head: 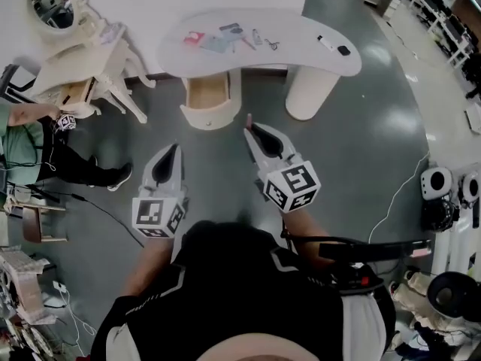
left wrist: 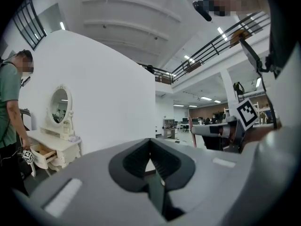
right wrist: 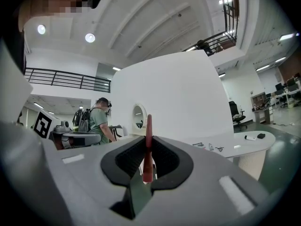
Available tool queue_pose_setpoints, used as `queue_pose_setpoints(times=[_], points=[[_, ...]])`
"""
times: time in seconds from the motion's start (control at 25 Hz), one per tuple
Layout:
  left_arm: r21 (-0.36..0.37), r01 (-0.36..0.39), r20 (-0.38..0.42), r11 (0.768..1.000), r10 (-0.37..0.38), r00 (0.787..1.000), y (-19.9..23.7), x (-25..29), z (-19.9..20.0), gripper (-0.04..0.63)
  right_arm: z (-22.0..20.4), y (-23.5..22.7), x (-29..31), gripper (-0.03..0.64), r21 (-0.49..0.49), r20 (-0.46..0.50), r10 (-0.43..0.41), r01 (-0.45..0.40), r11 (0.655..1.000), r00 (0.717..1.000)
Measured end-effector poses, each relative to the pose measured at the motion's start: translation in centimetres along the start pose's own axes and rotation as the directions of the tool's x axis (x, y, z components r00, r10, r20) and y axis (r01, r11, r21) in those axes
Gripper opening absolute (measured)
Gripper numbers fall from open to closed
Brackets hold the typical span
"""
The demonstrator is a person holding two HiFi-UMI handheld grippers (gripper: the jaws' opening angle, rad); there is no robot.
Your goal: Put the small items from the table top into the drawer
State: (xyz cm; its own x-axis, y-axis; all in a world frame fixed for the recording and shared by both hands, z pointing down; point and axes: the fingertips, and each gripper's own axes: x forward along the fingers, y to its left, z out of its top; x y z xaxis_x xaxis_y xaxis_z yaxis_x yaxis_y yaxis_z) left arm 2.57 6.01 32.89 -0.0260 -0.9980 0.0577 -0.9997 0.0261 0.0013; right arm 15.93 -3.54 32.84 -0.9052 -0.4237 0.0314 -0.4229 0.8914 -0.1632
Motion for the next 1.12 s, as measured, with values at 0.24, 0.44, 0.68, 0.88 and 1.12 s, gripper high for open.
queue_pose_setpoints(times=[0.24,0.44,0.68,0.88,1.12], points=[[0.011,0.022,-0.027,1.000,-0.021,0.999,0.5,3.1,-0.3,0.000,-0.7,-2.1,2.3,0.048,0.019,-0.012,0.029,-0.029,0.999,0.999],[0.005,0.042,-0.012,0.999,-0.042,0.999,3.4,6.2,-0.5,0.000,-0.4,-3.0,5.6,0.048,-0.028,-0.021,0.027,-0.027,0.999,0.999],[-0.007,0.082,0.006,0.997,-0.082,0.997,8.3,9.5,0.0,0.000,0.5,-3.7,11.1,0.048,-0.028,-0.047,-0.008,0.007,1.000,0.999],[-0.007,0.137,0.000,0.991,-0.137,0.991,12.1,11.3,-0.2,0.000,0.6,-3.4,15.5,0.048,-0.031,-0.063,-0.031,0.029,0.999,0.998],[-0.013,0.198,-0.002,0.980,-0.198,0.980,16.1,13.8,0.0,0.000,1.0,-3.4,20.4,0.048,-0.033,-0.075,-0.059,0.056,0.998,0.995]])
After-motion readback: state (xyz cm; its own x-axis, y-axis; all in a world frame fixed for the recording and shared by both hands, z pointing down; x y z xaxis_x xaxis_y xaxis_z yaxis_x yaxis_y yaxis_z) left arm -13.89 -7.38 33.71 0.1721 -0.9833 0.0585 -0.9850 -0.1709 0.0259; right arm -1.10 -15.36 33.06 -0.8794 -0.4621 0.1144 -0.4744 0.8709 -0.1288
